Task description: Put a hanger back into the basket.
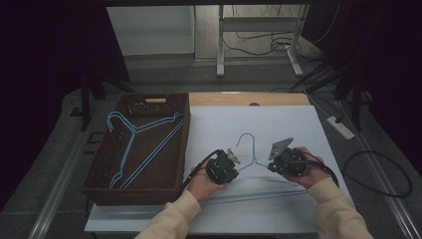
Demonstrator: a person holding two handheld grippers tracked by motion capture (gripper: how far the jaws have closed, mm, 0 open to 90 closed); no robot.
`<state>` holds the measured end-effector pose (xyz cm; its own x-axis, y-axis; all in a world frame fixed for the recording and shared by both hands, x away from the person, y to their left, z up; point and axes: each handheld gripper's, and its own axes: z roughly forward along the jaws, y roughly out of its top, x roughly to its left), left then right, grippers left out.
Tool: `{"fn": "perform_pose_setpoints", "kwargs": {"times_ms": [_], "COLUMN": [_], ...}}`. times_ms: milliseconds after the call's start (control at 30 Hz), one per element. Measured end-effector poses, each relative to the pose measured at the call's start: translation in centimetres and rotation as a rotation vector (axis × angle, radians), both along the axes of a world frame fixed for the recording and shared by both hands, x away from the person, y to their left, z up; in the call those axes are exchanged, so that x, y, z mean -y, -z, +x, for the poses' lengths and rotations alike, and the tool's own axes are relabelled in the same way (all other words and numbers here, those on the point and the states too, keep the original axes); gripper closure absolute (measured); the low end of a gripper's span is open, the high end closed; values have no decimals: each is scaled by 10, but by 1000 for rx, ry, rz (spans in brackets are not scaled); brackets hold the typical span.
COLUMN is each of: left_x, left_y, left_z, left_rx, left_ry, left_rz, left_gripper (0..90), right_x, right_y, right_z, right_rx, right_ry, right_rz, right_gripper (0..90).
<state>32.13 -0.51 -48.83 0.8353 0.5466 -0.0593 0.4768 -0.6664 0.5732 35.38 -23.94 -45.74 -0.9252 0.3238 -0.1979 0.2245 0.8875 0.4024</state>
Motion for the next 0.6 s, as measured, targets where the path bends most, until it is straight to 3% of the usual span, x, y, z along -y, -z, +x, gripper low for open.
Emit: {"fn": "perform_pose_setpoints", "kwargs": {"times_ms": [267, 500, 600], "left_x": [-7, -13, -15], "left_y": [-14, -28, -32], "left_z": [-10, -19, -22], "left_rx": [1, 6, 12], "left_ry": [-17, -26, -32], "left_rz": [-56, -133, -144], "left_gripper": [870, 871, 871], "right_x": [3, 14, 20], "right_y": [-4, -13, -18], "right_z": [-2, -9, -13], "right_rx": [32, 97, 126], "right_ry": [32, 114, 151], "right_rz": [71, 225, 304], "right_gripper": [796, 556, 480]}}
